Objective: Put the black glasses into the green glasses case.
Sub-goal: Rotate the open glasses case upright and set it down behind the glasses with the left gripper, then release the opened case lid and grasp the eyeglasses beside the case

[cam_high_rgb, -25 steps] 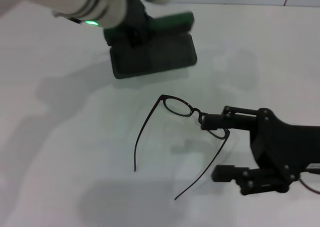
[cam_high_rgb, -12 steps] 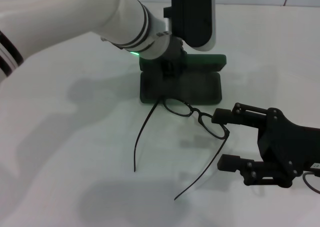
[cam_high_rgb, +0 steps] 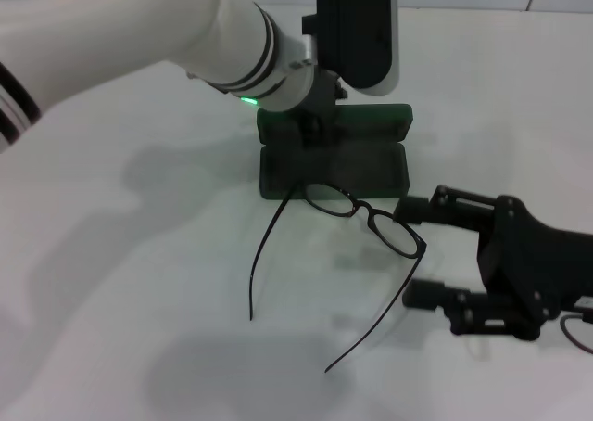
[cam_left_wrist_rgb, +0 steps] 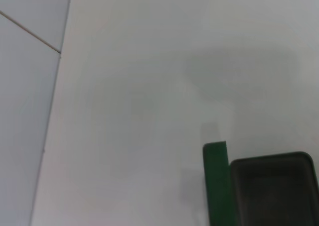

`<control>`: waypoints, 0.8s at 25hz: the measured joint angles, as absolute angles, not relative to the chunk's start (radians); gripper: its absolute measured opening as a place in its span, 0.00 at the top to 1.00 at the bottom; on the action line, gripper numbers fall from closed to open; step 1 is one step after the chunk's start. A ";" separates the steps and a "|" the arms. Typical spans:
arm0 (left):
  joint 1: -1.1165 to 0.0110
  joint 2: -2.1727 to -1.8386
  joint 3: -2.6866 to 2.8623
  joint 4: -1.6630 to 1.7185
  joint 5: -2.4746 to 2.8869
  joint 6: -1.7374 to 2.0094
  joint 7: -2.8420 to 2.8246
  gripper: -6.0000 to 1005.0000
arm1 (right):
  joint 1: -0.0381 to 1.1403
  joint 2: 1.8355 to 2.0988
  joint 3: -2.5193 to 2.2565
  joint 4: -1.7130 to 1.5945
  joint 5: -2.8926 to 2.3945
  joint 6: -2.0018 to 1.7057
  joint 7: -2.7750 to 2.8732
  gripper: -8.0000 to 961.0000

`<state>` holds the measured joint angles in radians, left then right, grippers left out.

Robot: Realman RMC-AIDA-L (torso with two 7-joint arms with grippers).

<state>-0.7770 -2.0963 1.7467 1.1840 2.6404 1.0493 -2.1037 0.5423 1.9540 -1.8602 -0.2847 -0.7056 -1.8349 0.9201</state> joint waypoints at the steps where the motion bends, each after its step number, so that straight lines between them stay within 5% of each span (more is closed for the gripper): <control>1: -0.773 -2.096 1.744 1.200 2.640 1.054 -2.106 0.68 | 0.541 1.953 -1.851 -0.284 -0.706 -1.826 0.927 0.22; 5: -0.717 -2.096 1.707 1.349 2.628 1.099 -2.119 0.58 | 0.542 1.940 -1.832 -0.287 -0.708 -1.775 0.965 0.22; 8: -0.613 -2.096 1.639 1.538 2.525 1.094 -2.130 0.55 | 0.582 1.904 -1.828 -0.341 -0.763 -1.688 1.094 0.22; 14: -0.321 -2.091 1.430 1.709 1.900 1.005 -1.905 0.59 | 0.611 1.846 -1.770 -0.629 -1.034 -1.452 1.404 0.23; 17: -0.198 -2.092 1.366 1.641 1.564 1.024 -1.685 0.61 | 0.614 1.849 -1.632 -0.798 -1.312 -1.398 1.637 0.28; 20: -0.116 -2.093 1.351 1.481 1.228 1.107 -1.414 0.64 | 0.623 1.888 -1.453 -0.963 -1.621 -1.441 1.875 0.32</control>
